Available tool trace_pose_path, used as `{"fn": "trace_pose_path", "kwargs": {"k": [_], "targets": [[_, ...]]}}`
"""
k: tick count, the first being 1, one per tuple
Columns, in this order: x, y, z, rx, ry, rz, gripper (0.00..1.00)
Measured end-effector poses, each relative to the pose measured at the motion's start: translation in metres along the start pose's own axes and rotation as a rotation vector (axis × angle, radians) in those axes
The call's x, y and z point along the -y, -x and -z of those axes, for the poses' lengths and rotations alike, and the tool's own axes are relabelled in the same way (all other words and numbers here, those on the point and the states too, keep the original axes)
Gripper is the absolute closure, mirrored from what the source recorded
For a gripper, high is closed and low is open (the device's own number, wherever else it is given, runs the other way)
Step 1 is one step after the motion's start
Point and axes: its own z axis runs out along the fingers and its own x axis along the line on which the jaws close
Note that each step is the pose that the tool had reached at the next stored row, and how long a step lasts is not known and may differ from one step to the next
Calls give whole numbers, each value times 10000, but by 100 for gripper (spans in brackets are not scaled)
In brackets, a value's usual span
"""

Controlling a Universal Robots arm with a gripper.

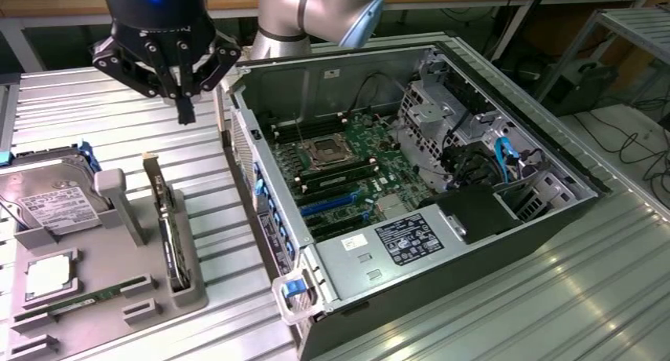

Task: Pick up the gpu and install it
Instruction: 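Reach for the gpu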

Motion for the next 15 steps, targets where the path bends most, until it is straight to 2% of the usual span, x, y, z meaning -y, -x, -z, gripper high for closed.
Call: {"fn": "trace_pose_path", "kwargs": {"k": [15], "targets": [[34,-205,6,0,0,7,89]]}}
